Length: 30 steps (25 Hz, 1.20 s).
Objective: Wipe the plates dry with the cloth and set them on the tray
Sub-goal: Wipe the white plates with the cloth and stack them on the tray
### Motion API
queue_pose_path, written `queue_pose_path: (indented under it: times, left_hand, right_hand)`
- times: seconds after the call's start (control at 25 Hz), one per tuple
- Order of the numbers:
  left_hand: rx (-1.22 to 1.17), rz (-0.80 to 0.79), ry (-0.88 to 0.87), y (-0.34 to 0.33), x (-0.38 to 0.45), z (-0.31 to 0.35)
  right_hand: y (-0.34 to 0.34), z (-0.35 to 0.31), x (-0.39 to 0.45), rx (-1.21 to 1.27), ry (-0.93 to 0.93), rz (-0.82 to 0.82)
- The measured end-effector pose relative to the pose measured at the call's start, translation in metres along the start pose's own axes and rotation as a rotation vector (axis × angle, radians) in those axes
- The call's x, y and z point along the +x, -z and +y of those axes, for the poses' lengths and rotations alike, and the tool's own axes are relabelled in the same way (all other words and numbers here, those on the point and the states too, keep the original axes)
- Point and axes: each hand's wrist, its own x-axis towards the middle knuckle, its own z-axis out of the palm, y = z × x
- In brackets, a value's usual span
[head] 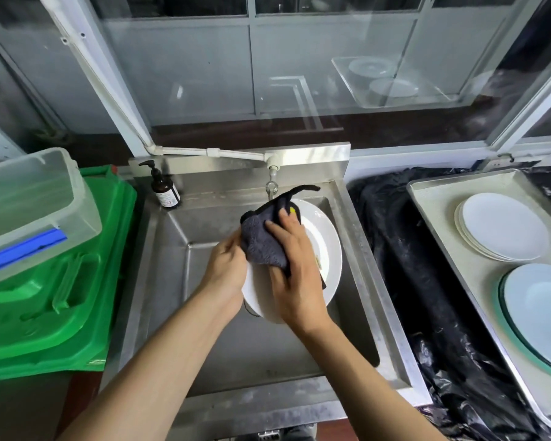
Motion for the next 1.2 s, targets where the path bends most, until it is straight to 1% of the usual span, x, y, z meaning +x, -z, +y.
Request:
queue_pose_path:
  times: [0.04, 0.08, 0.2, 0.24, 0.28, 0.4, 0.44, 0.48, 0.6, 0.64, 0.68, 0.8, 0.88, 0.96, 1.04, 1.08, 1.12, 1.2]
  left_hand:
    - [0.005, -0.003, 0.01, 0.003, -0.001, 0.002]
    - [0.005, -0.012, 0.009, 0.007, -0.001, 0.001]
    - [-0.004, -0.042, -0.013, 0.015, -0.006, 0.0]
    - [-0.017, -0.041, -0.024, 0.013, -0.006, 0.001]
    - [-0.031, -0.034, -0.035, 0.011, -0.005, 0.004]
    - [-0.033, -0.002, -0.033, 0.007, 0.001, 0.009]
    - [-0.029, 0.0, -0.037, 0.009, 0.002, 0.01]
    - [-0.012, 0.011, -0.044, 0.011, 0.002, 0.009]
    - [0.017, 0.037, -0.037, 0.018, 0.001, 0.002]
    - [-0.002, 0.037, -0.036, 0.017, 0.0, 0.001]
    - [-0.007, 0.045, -0.048, 0.013, 0.0, 0.002]
    - [-0.055, 0.09, -0.085, -0.002, 0.0, 0.007]
    - [-0.115, 0.153, -0.101, -0.007, -0.003, 0.007]
    - [-0.097, 0.192, -0.094, -0.008, -0.008, 0.001]
    - [-0.068, 0.212, -0.072, -0.011, -0.011, -0.007]
    - [-0.053, 0.229, -0.072, -0.015, -0.013, -0.01]
    - [-0.034, 0.243, -0.075, -0.019, -0.014, -0.012]
    - [0.018, 0.279, -0.093, -0.027, -0.017, -0.013]
  right_hand:
    - [-0.001, 0.0, -0.002, -0.005, 0.028, -0.016]
    - [0.001, 0.002, 0.001, -0.011, 0.02, 0.009]
    - [0.011, 0.008, 0.016, -0.018, -0.154, 0.195]
    - [0.011, 0.006, 0.018, -0.013, -0.176, 0.214]
    - [0.006, 0.001, 0.017, -0.01, -0.153, 0.195]
    - [-0.016, -0.012, -0.004, -0.009, -0.002, 0.03]
    - [-0.016, -0.01, -0.008, -0.015, 0.014, 0.011]
    - [-0.012, -0.006, -0.006, -0.017, -0.006, 0.031]
    - [0.009, 0.007, 0.011, -0.02, -0.211, 0.184]
    - [0.012, 0.006, 0.012, -0.018, -0.246, 0.202]
    - [0.012, 0.002, 0.011, -0.01, -0.236, 0.189]
    - [-0.002, -0.014, -0.011, 0.013, -0.052, 0.015]
    - [0.002, -0.014, -0.023, 0.013, 0.023, -0.077]
    - [0.022, -0.003, -0.016, 0.013, -0.028, -0.035]
    - [0.043, 0.011, -0.004, 0.014, -0.165, 0.09]
    - [0.048, 0.015, -0.002, 0.017, -0.22, 0.128]
    - [0.049, 0.014, -0.004, 0.028, -0.25, 0.125]
    - [0.041, 0.003, -0.022, 0.074, -0.198, 0.026]
